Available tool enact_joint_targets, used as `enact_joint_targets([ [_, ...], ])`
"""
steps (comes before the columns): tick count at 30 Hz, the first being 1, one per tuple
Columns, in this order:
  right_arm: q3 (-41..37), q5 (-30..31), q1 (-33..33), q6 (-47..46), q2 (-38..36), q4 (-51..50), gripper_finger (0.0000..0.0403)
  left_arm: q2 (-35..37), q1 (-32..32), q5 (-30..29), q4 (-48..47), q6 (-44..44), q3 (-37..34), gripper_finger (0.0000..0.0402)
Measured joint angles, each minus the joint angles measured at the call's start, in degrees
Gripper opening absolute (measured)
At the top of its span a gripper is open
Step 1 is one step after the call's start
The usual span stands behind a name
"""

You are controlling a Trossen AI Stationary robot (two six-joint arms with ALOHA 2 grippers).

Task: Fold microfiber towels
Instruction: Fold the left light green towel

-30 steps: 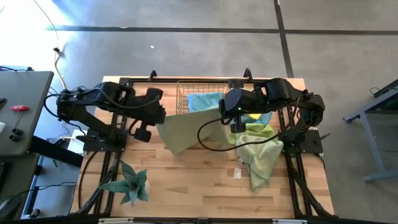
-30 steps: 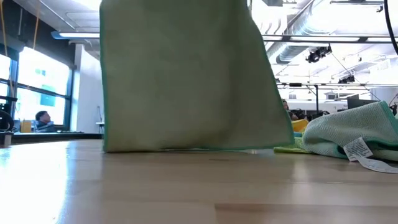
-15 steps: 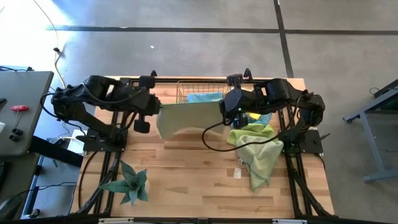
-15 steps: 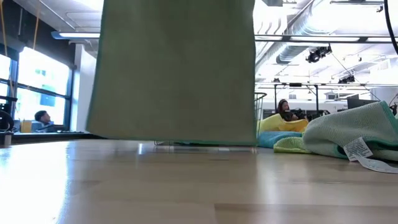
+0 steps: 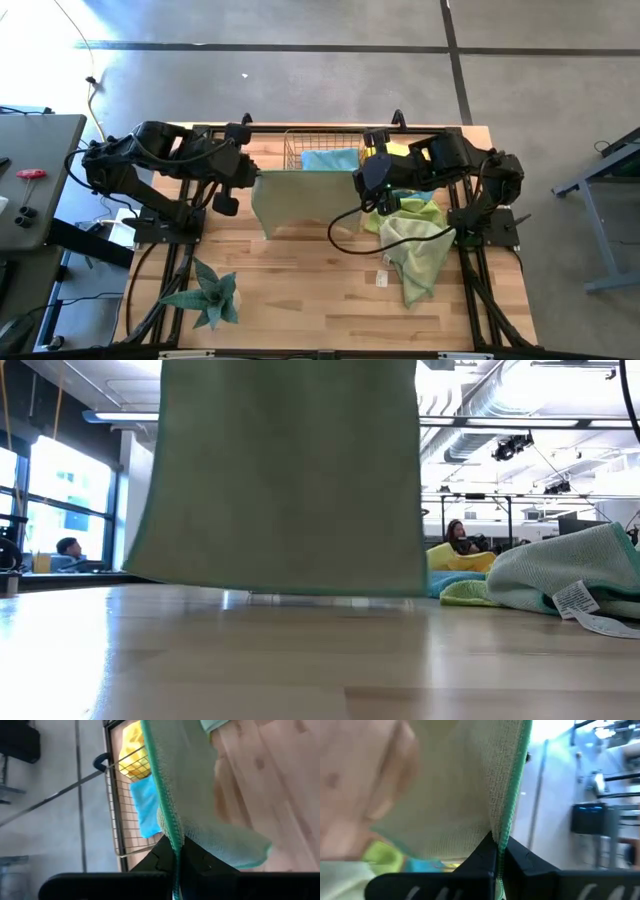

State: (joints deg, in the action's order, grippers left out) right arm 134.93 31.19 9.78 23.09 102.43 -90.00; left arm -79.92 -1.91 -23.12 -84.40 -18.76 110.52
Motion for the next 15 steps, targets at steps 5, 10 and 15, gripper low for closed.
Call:
enact_joint_targets([
  [5,0.0,3.91,0.0,2.71,0.0,0.18,0.0,0.0,0.0,-4.08,0.16,-2.33,0.0,0.0],
  [10,0.0,4.3,0.53,1.19,0.0,0.28,0.0,0.0,0.0,-7.19,0.42,-1.23,0.0,0.0],
  [15,0.0,-1.63,1.61,-5.19,0.0,0.04,0.0,0.0,0.0,-1.04,0.17,5.75,-0.02,0.0],
])
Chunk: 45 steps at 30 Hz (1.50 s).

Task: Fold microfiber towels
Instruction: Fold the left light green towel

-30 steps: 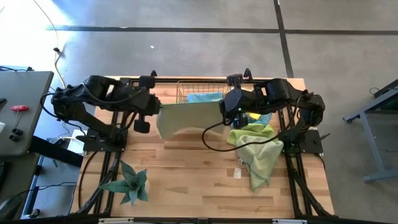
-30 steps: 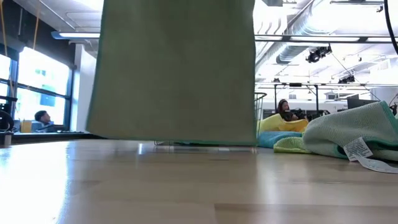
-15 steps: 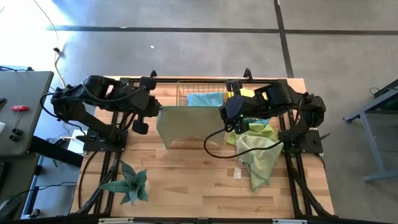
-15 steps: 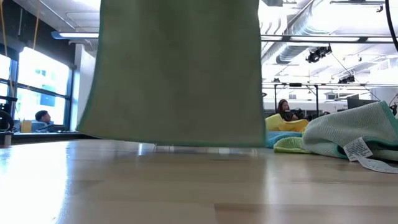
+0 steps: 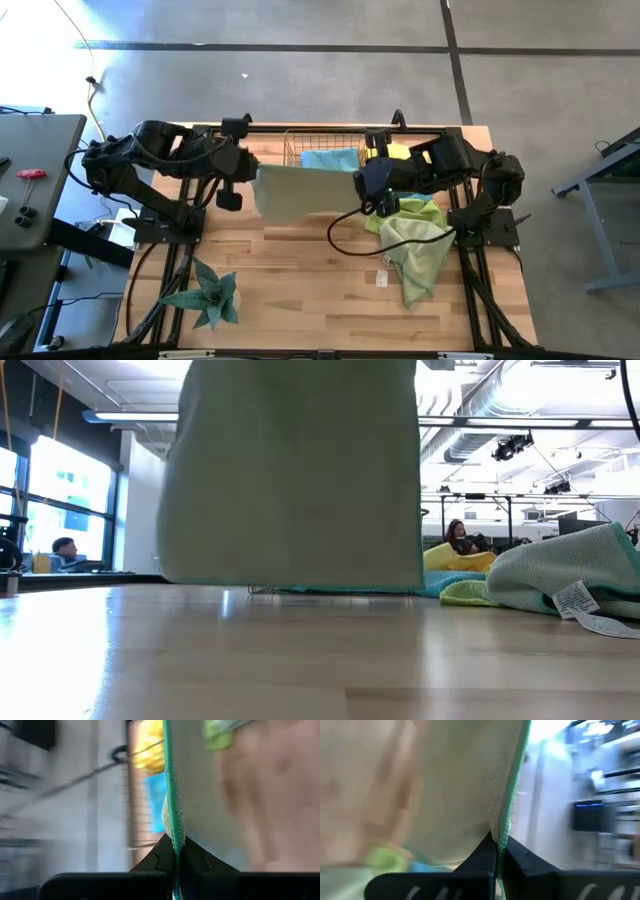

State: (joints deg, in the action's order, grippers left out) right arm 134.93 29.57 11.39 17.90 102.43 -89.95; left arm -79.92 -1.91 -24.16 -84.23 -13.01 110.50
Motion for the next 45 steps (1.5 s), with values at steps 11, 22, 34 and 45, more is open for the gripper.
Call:
enact_joint_targets([
  [11,-17.35,-24.91,3.37,-20.75,0.11,0.89,0.0,-0.54,-7.99,21.17,9.22,18.86,-19.24,0.0],
  [22,-34.26,-49.95,3.78,-24.15,0.04,18.53,0.0,-1.09,-14.25,33.05,31.32,23.28,-36.88,0.0],
  [34,-52.37,-52.42,10.4,-34.64,0.0,41.62,0.0,-1.18,-18.66,32.05,46.75,25.32,-48.97,0.0],
  [45,-55.15,-47.07,13.61,-30.11,0.0,44.39,0.0,-1.18,-18.69,31.43,61.3,27.33,-58.16,0.0],
])
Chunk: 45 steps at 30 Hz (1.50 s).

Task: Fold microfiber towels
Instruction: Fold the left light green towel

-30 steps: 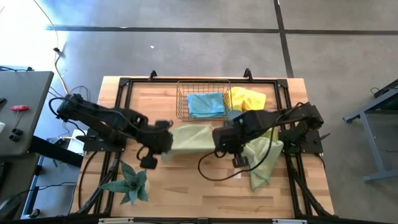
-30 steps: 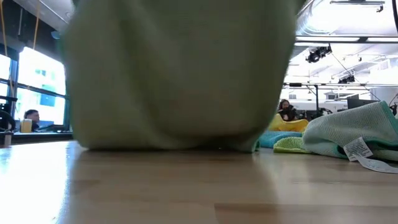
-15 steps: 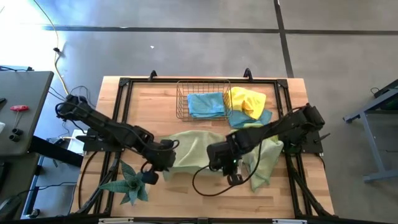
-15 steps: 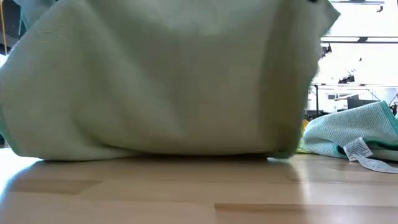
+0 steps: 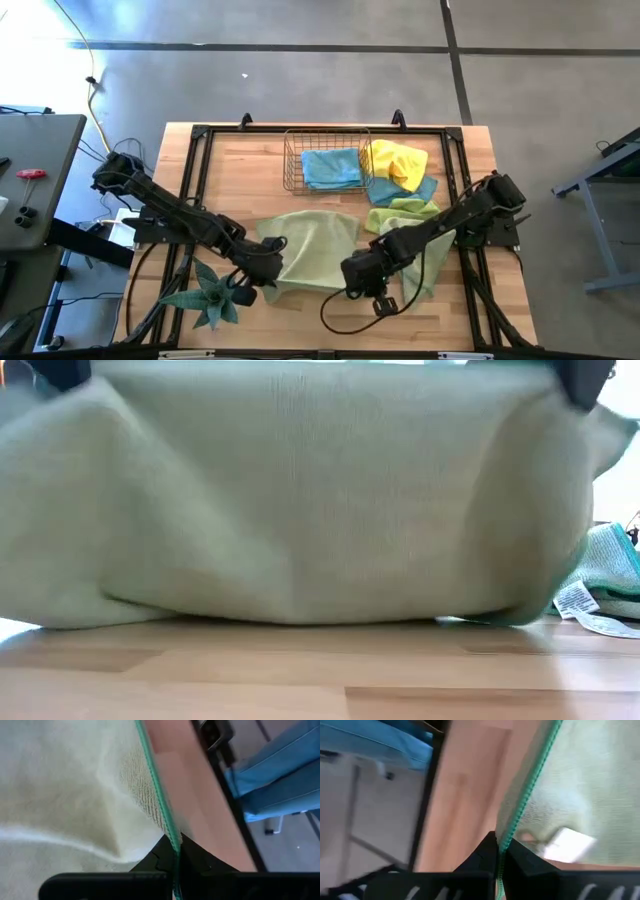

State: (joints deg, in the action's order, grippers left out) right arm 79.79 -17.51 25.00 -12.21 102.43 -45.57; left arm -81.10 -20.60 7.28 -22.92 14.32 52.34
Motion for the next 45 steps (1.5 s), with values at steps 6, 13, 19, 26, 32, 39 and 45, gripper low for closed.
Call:
enact_joint_targets([
  [6,0.0,8.64,-3.01,9.01,0.0,-6.63,0.0,0.0,1.86,-6.48,-4.02,-1.0,-0.18,0.0],
  [13,-0.02,23.37,-7.68,17.36,0.0,-10.3,0.0,0.0,5.02,-9.51,-7.89,-2.55,-0.18,0.0],
  [19,-0.02,28.16,-11.89,22.61,0.0,-7.79,0.0,0.0,7.07,-10.26,-13.0,-6.13,-0.18,0.0],
  [26,-0.02,29.41,-16.22,26.99,0.0,-5.85,0.0,0.0,10.04,-15.42,-16.83,-7.43,-0.18,0.0],
  [32,-0.04,28.74,-19.47,29.21,0.0,-3.79,0.0,0.0,11.95,-15.46,-16.98,-8.39,-0.18,0.0],
  [39,-0.04,28.36,-22.45,29.22,0.0,-1.72,0.0,0.0,13.96,-15.53,-17.06,-10.07,-0.18,0.0],
  [45,-0.04,28.19,-24.01,29.22,0.0,-0.89,0.0,0.0,15.59,-15.59,-19.22,-9.55,-0.18,0.0],
])
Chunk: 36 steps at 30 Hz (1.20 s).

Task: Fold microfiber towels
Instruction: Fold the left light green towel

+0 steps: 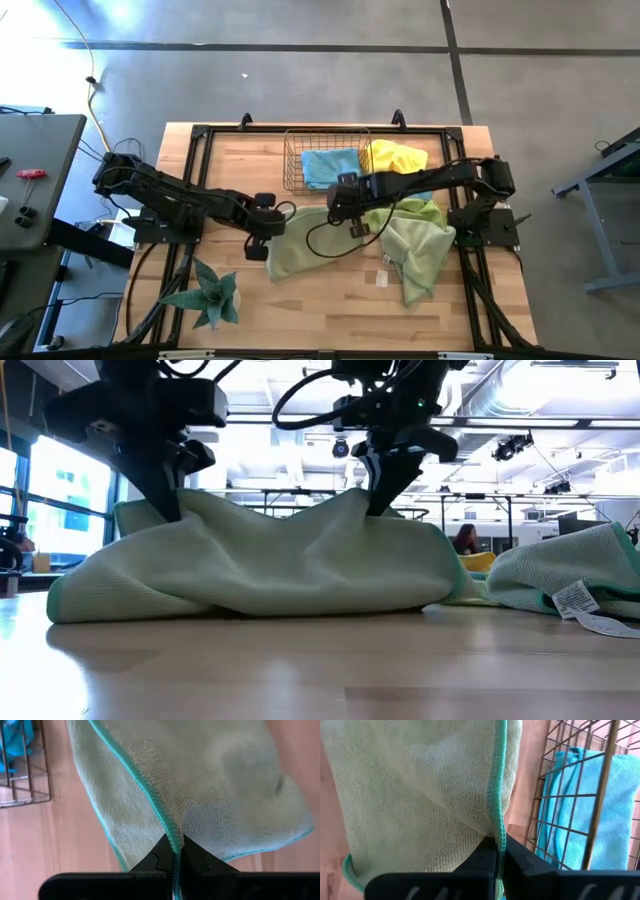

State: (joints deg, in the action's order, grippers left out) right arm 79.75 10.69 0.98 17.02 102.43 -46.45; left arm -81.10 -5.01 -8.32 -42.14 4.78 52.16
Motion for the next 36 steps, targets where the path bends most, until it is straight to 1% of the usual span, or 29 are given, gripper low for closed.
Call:
enact_joint_targets([
  [4,0.0,-1.84,-0.41,-0.01,0.0,0.45,0.0,0.0,0.24,0.07,-1.14,0.11,0.0,0.0],
  [7,0.0,-2.0,-0.64,0.0,0.34,1.24,0.0,0.0,0.28,0.04,-1.17,0.12,0.01,0.0],
  [12,0.0,-2.15,-1.26,0.27,3.32,1.44,0.0,0.0,0.28,0.0,-1.4,0.7,0.02,0.0],
  [18,-0.07,0.19,-1.39,-0.61,6.47,1.57,0.0,0.0,0.28,-1.04,-1.41,2.56,0.02,0.0001],
  [22,-0.07,1.78,-1.37,-1.67,6.6,2.05,0.0004,0.0,0.28,-3.13,-1.42,2.62,0.02,0.0001],
  [24,-0.07,2.91,-1.37,-1.7,6.6,2.16,0.0015,0.0,0.28,-3.93,-1.6,2.58,0.02,0.0002],
  [27,-0.07,3.27,-1.37,-3.34,6.6,2.36,0.0044,0.0,0.28,-4.15,-2.45,2.98,0.02,0.0013],
  [32,-0.07,3.29,-1.34,-7.95,6.49,2.07,0.0107,0.0,0.28,-2.4,-4.95,6.83,0.04,0.0057],
  [34,0.15,3.25,-1.34,-11.17,6.36,1.21,0.0126,0.0,0.26,-2.41,-5.68,7.99,0.04,0.0078],
  [36,1.15,3.11,-1.34,-15.82,6.26,-2.23,0.0137,0.0,0.24,-3.18,-6.16,9.49,0.04,0.0096],
])
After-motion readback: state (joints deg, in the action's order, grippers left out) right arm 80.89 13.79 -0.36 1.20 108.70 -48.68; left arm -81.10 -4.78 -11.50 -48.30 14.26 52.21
